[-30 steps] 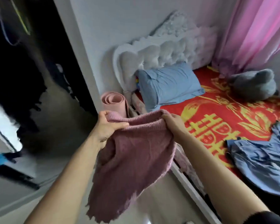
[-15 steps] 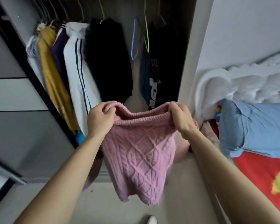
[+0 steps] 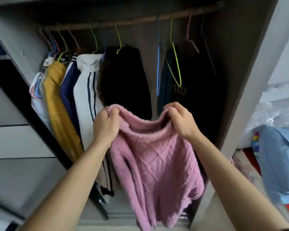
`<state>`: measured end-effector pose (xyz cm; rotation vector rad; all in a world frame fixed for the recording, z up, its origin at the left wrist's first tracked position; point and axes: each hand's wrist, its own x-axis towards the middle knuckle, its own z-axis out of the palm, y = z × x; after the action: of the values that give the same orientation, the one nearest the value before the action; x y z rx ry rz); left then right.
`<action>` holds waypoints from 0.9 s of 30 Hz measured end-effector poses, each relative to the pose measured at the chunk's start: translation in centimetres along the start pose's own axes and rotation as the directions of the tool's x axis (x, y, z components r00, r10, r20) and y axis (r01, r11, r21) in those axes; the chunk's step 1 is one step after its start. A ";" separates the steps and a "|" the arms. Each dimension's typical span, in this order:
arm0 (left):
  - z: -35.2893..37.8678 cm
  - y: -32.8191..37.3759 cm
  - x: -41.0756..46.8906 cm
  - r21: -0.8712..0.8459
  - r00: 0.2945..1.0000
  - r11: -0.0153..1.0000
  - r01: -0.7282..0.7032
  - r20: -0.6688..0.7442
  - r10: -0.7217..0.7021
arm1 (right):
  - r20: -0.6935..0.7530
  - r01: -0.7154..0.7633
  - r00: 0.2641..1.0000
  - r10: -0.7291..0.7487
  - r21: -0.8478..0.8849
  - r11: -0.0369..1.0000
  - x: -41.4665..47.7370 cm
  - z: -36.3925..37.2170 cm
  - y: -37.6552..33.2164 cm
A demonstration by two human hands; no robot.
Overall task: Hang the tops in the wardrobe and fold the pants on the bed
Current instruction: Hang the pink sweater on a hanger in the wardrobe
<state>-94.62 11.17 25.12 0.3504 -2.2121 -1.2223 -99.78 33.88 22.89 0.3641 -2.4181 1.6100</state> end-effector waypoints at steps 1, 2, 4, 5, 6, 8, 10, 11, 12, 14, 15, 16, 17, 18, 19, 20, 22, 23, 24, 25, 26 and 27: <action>0.3 0.0 1.2 -0.062 1.000 0.998 0.019 0.014 -0.018 | -0.002 -0.017 1.000 0.017 0.018 1.000 1.1 0.5 -0.3; 0.6 -0.2 2.4 -0.111 0.999 0.993 0.027 0.025 -0.025 | -0.010 -0.028 1.000 0.029 0.025 0.999 2.0 1.0 -0.6; 1.2 -0.7 4.9 -0.166 0.999 0.986 0.021 0.041 -0.015 | -0.045 -0.041 0.998 0.042 0.016 0.999 3.7 1.9 -1.0; 1.6 -1.0 6.2 -0.188 0.998 0.982 0.016 0.055 -0.006 | -0.063 -0.054 0.997 0.054 0.003 0.999 4.3 2.4 -1.2; 1.9 -1.3 7.4 -0.219 0.997 0.976 0.015 0.075 0.001 | -0.076 -0.072 0.995 0.071 -0.018 0.997 4.8 2.7 -1.3; 2.8 -1.9 9.9 -0.305 0.994 0.951 0.045 0.105 -0.013 | -0.109 -0.109 0.989 0.101 -0.071 0.992 5.5 3.2 -1.4; 3.5 -2.7 12.3 -0.376 0.990 0.922 0.094 0.137 -0.045 | -0.229 -0.139 0.966 0.121 -0.065 0.988 6.4 3.8 -1.8; 3.8 -3.1 13.3 -0.401 0.984 0.909 0.112 0.172 -0.045 | -0.327 -0.143 0.938 0.119 -0.050 0.988 7.0 4.0 -2.2; 4.1 -3.5 14.2 -0.425 0.976 0.896 0.125 0.216 -0.034 | -0.427 -0.137 0.899 0.102 -0.052 0.989 7.9 4.2 -2.7; 4.8 -4.3 15.5 -0.447 0.956 0.885 0.130 0.294 0.008 | -0.553 -0.124 0.831 0.056 -0.085 0.989 10.1 4.5 -4.0; 5.0 -4.7 16.0 -0.441 0.950 0.890 0.116 0.311 0.030 | -0.571 -0.127 0.820 0.043 -0.108 0.986 11.4 4.8 -4.6; 5.2 -5.1 16.4 -0.432 0.945 0.896 0.107 0.324 0.044 | -0.568 -0.149 0.822 0.042 -0.143 0.978 12.6 5.2 -5.1; 5.4 -5.5 16.8 -0.427 0.942 0.897 0.113 0.335 0.041 | -0.553 -0.194 0.831 0.061 -0.186 0.963 13.7 5.6 -5.5; 5.6 -5.9 17.1 -0.435 0.937 0.891 0.133 0.349 0.031 | -0.529 -0.250 0.843 0.098 -0.224 0.942 14.7 6.0 -5.6; 5.7 -6.2 17.4 -0.448 0.931 0.881 0.152 0.364 0.025 | -0.496 -0.303 0.855 0.153 -0.238 0.923 15.7 6.4 -5.7; 5.6 -6.5 17.5 -0.459 0.924 0.873 0.163 0.380 0.028 | -0.464 -0.348 0.859 0.215 -0.224 0.910 16.5 6.7 -5.7; 5.3 -7.0 17.8 -0.469 0.911 0.868 0.165 0.410 0.048 | -0.455 -0.385 0.842 0.290 -0.132 0.913 17.6 7.1 -6.1; 5.1 -7.3 17.9 -0.471 0.905 0.866 0.168 0.423 0.055 | -0.489 -0.356 0.833 0.257 -0.120 0.927 18.0 7.2 -6.4; 4.7 -7.5 18.1 -0.476 0.899 0.863 0.171 0.433 0.060 | -0.535 -0.302 0.827 0.176 -0.157 0.940 18.2 7.3 -6.7; 4.4 -7.5 18.2 -0.487 0.895 0.855 0.176 0.441 0.067 | -0.571 -0.241 0.816 0.087 -0.200 0.950 18.4 7.3 -7.1; 4.1 -7.5 18.3 -0.505 0.892 0.844 0.181 0.446 0.076 | -0.592 -0.184 0.806 0.022 -0.215 0.959 18.3 7.1 -7.7; 3.8 -7.5 18.3 -0.523 0.892 0.833 0.183 0.444 0.083 | -0.595 -0.141 0.804 -0.008 -0.203 0.969 18.0 7.0 -8.3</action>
<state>-111.82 0.85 23.91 -0.1326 -2.0708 -2.0724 -114.45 22.81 33.06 -0.2465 -2.0970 1.1892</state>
